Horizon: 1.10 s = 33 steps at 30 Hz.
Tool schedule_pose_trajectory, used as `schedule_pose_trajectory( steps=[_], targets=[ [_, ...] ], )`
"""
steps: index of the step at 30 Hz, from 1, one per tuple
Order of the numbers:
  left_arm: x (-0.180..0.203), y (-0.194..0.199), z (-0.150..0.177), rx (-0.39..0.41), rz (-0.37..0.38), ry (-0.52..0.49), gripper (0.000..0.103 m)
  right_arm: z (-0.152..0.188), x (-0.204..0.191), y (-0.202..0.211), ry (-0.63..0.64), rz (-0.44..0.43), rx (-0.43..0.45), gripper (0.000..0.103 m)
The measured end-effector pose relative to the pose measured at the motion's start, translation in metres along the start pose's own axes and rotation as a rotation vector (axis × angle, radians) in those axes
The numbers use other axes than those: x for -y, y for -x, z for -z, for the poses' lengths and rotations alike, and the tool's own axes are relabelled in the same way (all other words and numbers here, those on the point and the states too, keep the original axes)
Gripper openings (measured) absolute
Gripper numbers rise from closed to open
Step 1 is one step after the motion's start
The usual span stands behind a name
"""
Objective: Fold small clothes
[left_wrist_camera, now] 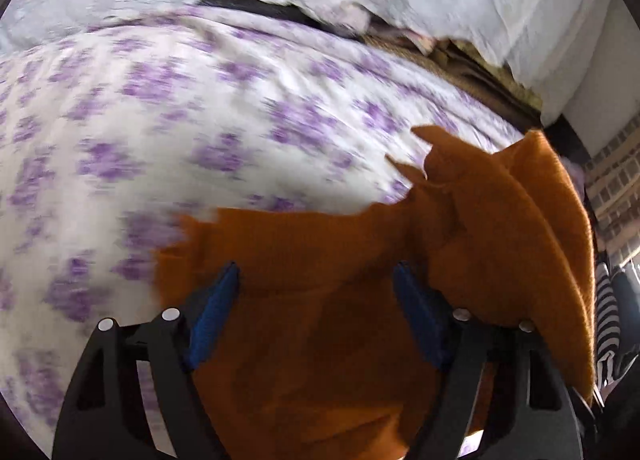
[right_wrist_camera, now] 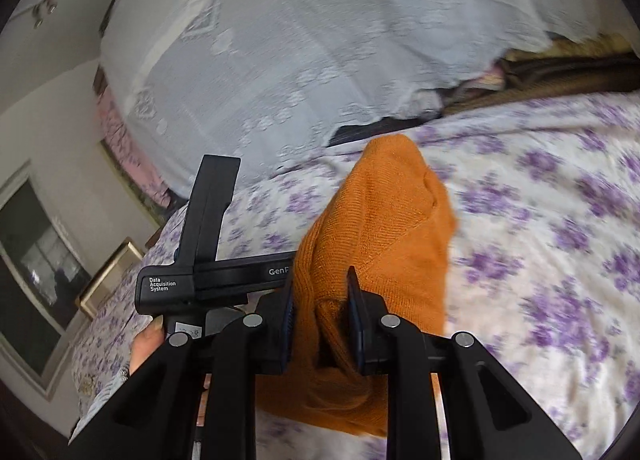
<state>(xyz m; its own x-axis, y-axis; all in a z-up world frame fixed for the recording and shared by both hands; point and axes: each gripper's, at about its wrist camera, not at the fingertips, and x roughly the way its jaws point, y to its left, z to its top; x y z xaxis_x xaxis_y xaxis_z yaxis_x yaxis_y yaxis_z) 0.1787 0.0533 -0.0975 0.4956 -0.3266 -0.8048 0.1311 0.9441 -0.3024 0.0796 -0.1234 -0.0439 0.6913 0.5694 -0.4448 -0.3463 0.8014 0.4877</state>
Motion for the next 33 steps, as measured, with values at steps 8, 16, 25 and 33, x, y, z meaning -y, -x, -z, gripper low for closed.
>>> schedule_pose_trajectory(
  steps=[8, 16, 25, 33],
  targets=[
    [-0.100, 0.017, 0.017, 0.009, -0.051, 0.155, 0.075, 0.021, -0.064, -0.066, 0.119, -0.035, -0.152, 0.023],
    [-0.130, 0.030, 0.026, 0.064, -0.007, 0.228, 0.081, 0.058, -0.080, -0.104, 0.208, -0.070, -0.324, 0.040],
    [-0.077, 0.079, 0.028, 0.215, -0.142, 0.060, 0.097, 0.028, -0.055, -0.002, 0.264, -0.027, -0.108, 0.064],
    [-0.073, 0.005, 0.054, 0.032, -0.267, 0.047, 0.099, 0.072, -0.019, -0.019, 0.273, 0.080, -0.237, 0.064]
  ],
)
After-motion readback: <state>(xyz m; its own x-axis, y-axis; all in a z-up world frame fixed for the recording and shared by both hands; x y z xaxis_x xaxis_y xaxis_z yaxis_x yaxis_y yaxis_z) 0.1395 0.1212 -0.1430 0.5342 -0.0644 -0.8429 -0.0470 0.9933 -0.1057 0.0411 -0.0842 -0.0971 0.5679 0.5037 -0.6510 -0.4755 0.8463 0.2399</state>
